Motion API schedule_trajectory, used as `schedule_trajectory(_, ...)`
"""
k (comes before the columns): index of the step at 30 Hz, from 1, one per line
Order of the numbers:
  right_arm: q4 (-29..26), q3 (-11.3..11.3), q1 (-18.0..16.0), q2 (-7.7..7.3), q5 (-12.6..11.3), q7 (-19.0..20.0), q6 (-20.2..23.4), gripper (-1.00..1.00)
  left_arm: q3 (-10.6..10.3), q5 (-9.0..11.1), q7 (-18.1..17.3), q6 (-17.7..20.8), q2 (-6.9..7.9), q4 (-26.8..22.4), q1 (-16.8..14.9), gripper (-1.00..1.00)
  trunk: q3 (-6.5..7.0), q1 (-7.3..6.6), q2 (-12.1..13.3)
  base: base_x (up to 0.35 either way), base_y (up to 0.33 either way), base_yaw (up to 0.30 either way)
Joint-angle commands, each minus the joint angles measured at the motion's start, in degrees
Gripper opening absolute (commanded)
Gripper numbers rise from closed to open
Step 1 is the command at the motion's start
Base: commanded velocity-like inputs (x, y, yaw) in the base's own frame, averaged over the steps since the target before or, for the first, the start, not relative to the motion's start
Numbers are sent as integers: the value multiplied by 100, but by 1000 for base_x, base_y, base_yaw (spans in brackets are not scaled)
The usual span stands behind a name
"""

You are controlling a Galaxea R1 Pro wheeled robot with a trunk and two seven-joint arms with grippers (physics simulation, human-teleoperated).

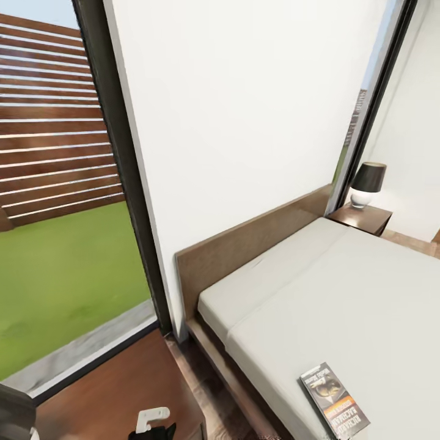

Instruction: In the bedroom, move the book from the bed onto either nightstand, and place the two sandals side by side next to the bed.

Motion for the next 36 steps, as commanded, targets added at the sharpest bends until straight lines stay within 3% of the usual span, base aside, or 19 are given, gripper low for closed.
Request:
schedule_trajectory(1,25,-4,-11,-2,-53,27,-3,100,36,31,-38,-5,0,5,-3,100,9,-23,38,0,0,-272)
schedule_trajectory(36,25,-4,-11,-2,-53,27,-3,100,36,31,-38,-5,0,5,-3,100,500,-791,1442,0,0,-272)
